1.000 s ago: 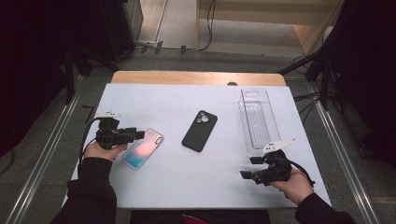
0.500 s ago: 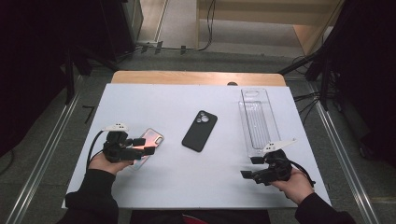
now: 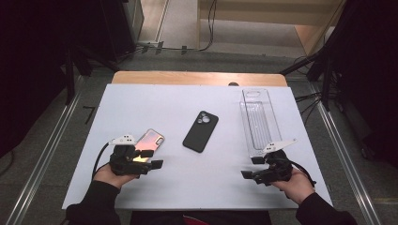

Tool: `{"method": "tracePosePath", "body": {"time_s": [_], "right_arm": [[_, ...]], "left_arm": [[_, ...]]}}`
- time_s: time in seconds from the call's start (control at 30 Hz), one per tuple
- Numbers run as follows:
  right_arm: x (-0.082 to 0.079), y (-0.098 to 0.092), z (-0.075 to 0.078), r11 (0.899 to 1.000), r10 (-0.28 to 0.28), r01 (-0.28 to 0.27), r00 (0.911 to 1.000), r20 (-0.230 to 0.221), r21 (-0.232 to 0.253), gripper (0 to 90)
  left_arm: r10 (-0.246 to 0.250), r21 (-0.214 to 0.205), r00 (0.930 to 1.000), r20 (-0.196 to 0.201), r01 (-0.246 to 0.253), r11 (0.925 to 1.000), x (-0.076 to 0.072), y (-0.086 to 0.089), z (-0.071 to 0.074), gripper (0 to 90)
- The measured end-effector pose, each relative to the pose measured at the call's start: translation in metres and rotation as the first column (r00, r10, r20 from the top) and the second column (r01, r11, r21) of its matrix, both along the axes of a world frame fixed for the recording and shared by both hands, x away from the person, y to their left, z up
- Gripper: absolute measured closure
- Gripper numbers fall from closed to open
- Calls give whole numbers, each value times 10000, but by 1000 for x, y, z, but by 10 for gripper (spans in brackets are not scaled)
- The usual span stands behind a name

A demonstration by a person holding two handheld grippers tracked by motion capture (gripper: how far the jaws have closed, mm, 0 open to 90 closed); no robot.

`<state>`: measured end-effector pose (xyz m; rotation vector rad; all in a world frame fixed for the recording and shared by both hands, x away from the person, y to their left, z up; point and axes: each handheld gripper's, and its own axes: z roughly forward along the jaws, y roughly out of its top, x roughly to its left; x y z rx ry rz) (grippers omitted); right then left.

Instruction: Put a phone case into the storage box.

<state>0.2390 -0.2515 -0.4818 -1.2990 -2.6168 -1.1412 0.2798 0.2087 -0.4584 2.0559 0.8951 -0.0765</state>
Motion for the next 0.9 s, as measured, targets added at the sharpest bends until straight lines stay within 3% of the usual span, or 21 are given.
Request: {"method": "tracePosePath", "body": {"time_s": [0.2, 0.4, 0.53, 0.67, 0.8, 0.9], "right_arm": [[2, 3, 0, 10000, 61, -61, 10000, 6, -39, 220], [4, 6, -1, 9998, 191, -191, 9998, -60, -94, 220], [4, 6, -1, 9997, 233, -234, 9997, -71, -111, 220], [4, 6, -2, 9996, 259, -260, 9996, -75, -125, 220], [4, 6, -2, 9997, 216, -217, 9997, -105, -135, 220], [5, 6, -2, 9996, 244, -246, 9996, -138, -165, 220]], "left_arm": [[-81, 100, 9996, -256, 84, 9999, -10, 1, -4, 322], [5, 184, 9982, -596, 6, 9998, -10, 3, -6, 299], [135, 163, 9990, -425, -129, 9998, -9, 4, -3, 261], [230, 409, 9994, -253, -219, 9989, -5, 5, 2, 240], [659, 614, 9978, -60, -654, 9960, 3, 8, 3, 171], [974, 476, 9951, 196, -982, 9940, 12, 13, 7, 93]]}}
